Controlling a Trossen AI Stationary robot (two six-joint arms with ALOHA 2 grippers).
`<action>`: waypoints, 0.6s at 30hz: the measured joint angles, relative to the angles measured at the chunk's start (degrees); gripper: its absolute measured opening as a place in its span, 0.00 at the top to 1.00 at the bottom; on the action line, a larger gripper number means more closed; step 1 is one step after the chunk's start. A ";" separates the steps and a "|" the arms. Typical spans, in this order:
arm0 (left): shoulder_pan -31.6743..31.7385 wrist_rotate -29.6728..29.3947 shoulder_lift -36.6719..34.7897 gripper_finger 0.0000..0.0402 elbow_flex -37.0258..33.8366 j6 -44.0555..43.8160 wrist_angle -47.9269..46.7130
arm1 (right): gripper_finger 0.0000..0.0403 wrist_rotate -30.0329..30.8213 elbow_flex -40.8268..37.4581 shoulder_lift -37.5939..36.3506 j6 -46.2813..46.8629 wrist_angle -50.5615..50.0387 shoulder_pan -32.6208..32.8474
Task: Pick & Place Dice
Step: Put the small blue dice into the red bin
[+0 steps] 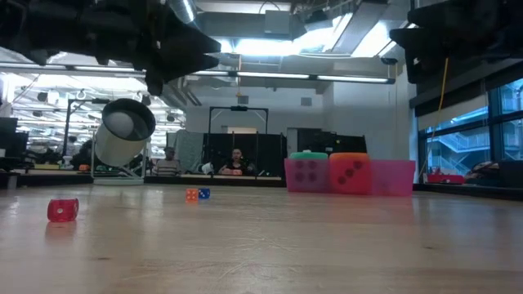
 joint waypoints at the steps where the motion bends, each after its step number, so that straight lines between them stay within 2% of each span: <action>1: -0.64 0.01 0.13 0.67 0.49 0.74 -0.91 | 0.62 -0.02 0.00 0.00 0.51 0.00 0.00; 4: -2.41 -0.85 0.19 0.67 2.06 1.70 -5.70 | 0.62 -0.01 0.00 0.00 2.15 0.70 0.00; 13: -6.10 -10.69 0.19 0.66 6.41 5.79 -21.85 | 0.62 0.46 0.04 0.23 1.29 7.76 -0.40; 18: -5.39 -10.53 0.19 0.66 7.77 6.49 -28.06 | 0.62 5.05 0.04 4.10 1.60 7.25 -2.36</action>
